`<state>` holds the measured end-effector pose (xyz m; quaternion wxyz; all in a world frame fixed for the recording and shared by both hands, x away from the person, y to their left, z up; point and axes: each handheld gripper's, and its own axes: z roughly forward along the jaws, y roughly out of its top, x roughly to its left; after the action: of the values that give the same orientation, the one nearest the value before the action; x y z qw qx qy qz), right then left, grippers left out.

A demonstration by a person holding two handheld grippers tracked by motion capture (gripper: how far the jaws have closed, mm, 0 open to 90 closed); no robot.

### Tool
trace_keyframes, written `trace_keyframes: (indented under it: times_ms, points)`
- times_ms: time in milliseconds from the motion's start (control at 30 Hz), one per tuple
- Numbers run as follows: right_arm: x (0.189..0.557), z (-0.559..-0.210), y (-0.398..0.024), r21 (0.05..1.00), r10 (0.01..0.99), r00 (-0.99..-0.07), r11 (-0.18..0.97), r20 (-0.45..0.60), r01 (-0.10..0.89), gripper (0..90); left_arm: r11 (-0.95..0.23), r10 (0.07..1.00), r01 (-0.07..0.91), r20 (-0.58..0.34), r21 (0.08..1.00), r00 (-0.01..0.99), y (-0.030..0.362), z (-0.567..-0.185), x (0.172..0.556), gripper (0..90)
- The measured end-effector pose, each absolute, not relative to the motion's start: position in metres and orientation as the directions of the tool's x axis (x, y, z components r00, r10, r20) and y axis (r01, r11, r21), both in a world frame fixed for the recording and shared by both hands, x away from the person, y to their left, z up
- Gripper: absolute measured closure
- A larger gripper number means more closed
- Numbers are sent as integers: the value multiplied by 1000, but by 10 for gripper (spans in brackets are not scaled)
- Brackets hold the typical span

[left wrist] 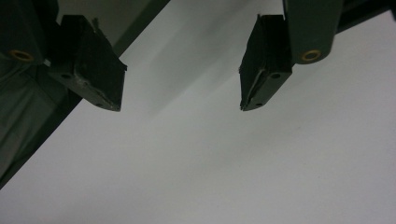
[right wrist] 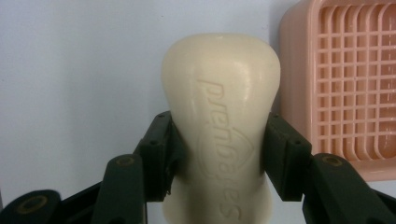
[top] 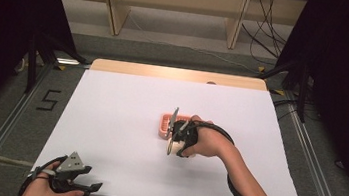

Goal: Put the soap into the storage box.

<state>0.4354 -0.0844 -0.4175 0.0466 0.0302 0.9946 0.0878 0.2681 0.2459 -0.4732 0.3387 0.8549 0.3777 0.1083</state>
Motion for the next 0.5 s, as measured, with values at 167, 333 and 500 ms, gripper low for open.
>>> trace_keyframes:
  times_ms: [167, 333, 500]
  points:
    - [435, -417, -84, 183, 90, -993, 980, -79, 75, 504, -493, 716, 568, -64, 659, 695, 247, -473, 268, 306]
    - [441, -418, -84, 190, 33, -994, 982, -105, 12, 504, -470, 732, 581, -74, 664, 677, 245, -474, 268, 306]
    - [440, -414, -84, 172, 89, -990, 983, -107, 70, 504, -465, 729, 583, -86, 667, 680, 245, -474, 267, 306]
